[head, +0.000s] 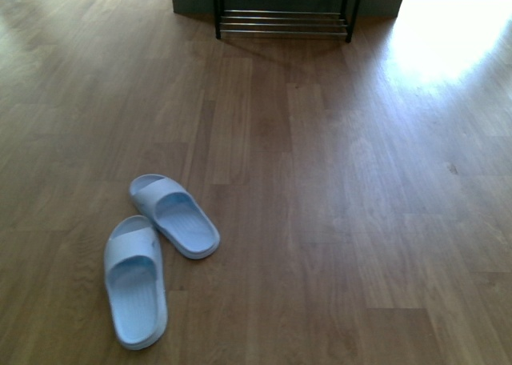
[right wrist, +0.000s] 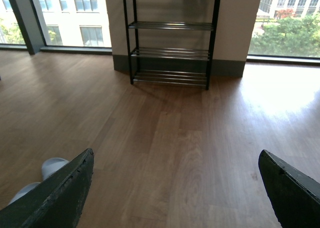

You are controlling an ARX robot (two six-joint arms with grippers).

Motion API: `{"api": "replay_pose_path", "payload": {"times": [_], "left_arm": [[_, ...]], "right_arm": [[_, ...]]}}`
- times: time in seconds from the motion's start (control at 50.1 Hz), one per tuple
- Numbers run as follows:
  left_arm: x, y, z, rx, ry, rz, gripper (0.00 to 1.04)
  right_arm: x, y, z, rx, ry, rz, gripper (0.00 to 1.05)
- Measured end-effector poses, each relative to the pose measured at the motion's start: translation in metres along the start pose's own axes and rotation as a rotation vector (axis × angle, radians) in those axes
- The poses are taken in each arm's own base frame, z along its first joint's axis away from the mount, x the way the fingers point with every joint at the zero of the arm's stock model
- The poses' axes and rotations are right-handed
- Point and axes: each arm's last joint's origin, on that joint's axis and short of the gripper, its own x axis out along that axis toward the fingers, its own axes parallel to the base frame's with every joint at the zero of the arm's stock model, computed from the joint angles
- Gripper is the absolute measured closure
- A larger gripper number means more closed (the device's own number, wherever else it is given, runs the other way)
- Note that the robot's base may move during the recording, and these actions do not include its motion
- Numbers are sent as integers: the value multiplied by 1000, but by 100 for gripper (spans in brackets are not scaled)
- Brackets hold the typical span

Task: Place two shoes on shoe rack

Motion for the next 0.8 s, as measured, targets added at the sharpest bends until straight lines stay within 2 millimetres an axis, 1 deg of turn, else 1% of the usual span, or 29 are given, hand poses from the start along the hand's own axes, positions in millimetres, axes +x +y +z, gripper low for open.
{"api": "replay_pose_path", "payload": {"times": [0.799], "left_arm": [[0, 0, 0, 0, -1, 1, 9]], "right_arm": [[0, 0, 0, 0, -1, 1, 9]]}}
